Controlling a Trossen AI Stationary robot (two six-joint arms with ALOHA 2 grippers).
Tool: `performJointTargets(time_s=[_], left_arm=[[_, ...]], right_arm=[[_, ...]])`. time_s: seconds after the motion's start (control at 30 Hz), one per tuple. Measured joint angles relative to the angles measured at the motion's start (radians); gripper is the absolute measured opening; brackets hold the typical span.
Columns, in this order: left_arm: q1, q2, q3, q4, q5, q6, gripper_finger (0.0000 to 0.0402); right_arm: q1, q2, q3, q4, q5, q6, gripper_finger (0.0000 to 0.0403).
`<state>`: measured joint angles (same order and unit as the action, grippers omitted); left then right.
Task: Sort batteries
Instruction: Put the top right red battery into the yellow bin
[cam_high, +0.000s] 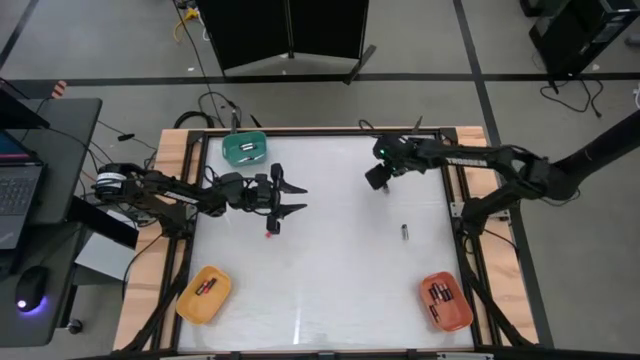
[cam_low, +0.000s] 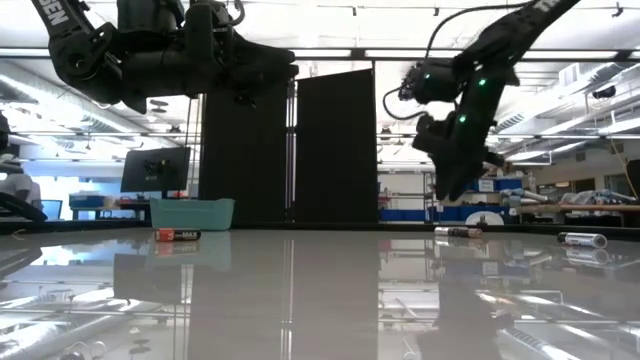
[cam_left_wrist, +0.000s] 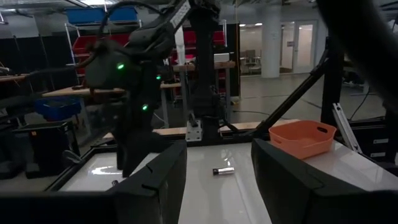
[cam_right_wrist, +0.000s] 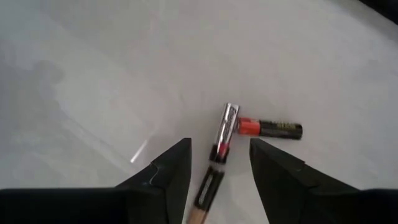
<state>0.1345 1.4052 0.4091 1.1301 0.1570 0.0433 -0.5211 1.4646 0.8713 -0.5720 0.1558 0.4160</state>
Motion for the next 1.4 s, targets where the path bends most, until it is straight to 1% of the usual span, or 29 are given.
performJointTargets(time_s=[0.3, 0.43, 0.53, 0.6, 0.77, 0.97, 1.1, 1.4], left_arm=[[0.000, 0.000, 0.000, 0.000, 0.000, 0.000, 0.0188], [0.000, 0.000, 0.000, -0.001, 0.000, 0.000, 0.0188], [0.000, 0.000, 0.000, -0.001, 0.000, 0.000, 0.0188], [0.000, 0.000, 0.000, -0.001, 0.000, 0.000, 0.0188], [0.000, 0.000, 0.000, -0.002, 0.000, 0.000, 0.0188], [0.000, 0.000, 0.000, -0.003, 0.000, -0.002, 0.0188], [0.000, 0.000, 0.000, -0.003, 0.000, -0.003, 0.0188], [0.000, 0.000, 0.000, -0.009, 0.003, 0.002, 0.0188]], right_arm=[[-0.037, 0.172, 0.135, -0.022, -0.002, -0.074, 0.0178], [-0.040, 0.239, 0.179, -0.081, 0.001, -0.111, 0.0179], [-0.040, 0.260, 0.208, -0.142, 0.030, -0.163, 0.0179], [-0.040, 0.263, 0.234, -0.202, 0.046, -0.225, 0.0178], [-0.040, 0.263, 0.305, -0.377, 0.102, -0.487, 0.0179], [-0.046, 0.278, 0.296, -0.365, 0.105, -0.757, 0.0177], [-0.047, 0.286, 0.277, -0.327, 0.111, -0.851, 0.0177], [-0.083, 0.285, 0.255, -0.310, 0.104, -0.974, 0.0177]])
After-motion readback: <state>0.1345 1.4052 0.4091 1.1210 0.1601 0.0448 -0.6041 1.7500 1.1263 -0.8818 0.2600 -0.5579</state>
